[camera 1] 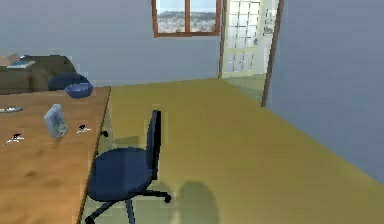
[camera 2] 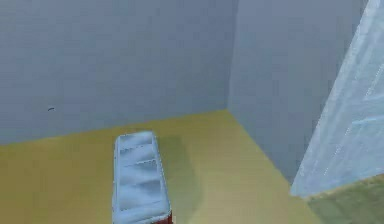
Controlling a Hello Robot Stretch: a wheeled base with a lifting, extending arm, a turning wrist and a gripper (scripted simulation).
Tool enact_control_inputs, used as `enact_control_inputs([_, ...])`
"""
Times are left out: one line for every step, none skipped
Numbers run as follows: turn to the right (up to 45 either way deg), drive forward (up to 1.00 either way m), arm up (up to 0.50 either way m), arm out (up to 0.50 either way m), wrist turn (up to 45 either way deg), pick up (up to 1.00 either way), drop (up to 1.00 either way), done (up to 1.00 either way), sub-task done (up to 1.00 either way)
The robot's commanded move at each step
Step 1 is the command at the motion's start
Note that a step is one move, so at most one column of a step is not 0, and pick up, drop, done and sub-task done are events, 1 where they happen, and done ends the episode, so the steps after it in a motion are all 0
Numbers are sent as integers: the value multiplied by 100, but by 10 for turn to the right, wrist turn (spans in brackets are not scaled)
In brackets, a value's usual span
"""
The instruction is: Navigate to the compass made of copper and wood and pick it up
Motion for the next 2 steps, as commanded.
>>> enact_control_inputs([0,20,0,0,0,0,0,0,0])
enact_control_inputs([150,0,0,0,0,0,0,0,0])
